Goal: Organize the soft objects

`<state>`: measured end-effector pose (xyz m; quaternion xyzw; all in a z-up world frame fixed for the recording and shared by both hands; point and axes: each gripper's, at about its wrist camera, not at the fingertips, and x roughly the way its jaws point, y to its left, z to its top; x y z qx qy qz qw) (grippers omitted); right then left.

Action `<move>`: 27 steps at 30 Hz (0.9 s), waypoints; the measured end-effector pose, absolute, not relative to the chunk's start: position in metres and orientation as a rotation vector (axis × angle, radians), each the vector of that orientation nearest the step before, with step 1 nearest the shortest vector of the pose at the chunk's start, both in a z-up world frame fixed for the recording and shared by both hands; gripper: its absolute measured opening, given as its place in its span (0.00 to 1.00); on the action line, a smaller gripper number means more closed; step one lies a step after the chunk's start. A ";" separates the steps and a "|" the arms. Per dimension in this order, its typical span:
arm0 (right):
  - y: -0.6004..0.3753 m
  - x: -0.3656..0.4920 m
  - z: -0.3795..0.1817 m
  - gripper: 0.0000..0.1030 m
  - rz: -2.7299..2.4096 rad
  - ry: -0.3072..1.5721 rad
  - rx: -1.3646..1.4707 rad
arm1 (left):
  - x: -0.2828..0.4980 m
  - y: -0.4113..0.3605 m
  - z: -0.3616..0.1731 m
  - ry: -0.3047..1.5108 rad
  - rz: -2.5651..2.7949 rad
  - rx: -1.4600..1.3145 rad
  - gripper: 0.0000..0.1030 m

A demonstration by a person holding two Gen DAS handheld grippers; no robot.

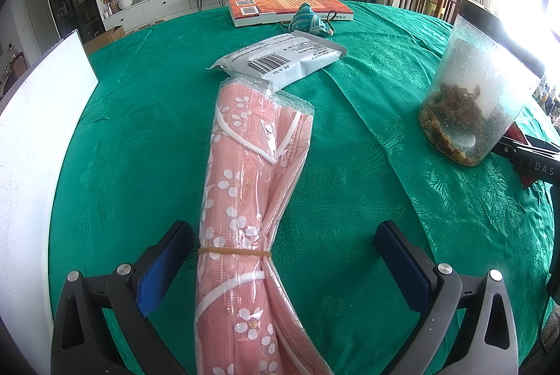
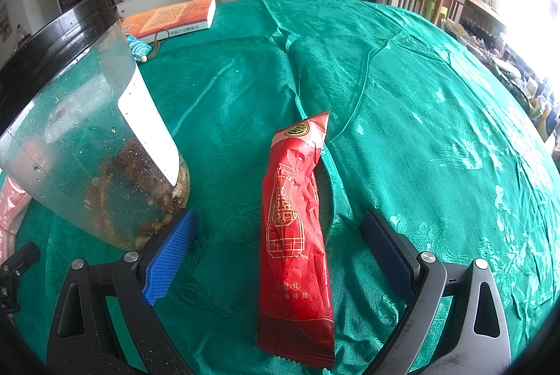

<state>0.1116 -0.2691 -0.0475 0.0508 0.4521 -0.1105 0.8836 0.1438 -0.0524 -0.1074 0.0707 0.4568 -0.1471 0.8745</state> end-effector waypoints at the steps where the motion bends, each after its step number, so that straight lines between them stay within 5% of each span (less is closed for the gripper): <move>1: -0.269 0.112 -0.048 0.94 -0.230 0.941 0.106 | 0.144 -0.052 -0.107 0.954 -0.307 0.148 1.00; 27: -0.278 0.119 -0.042 0.94 -0.103 1.026 0.092 | 0.145 -0.032 -0.097 1.111 -0.455 0.104 1.00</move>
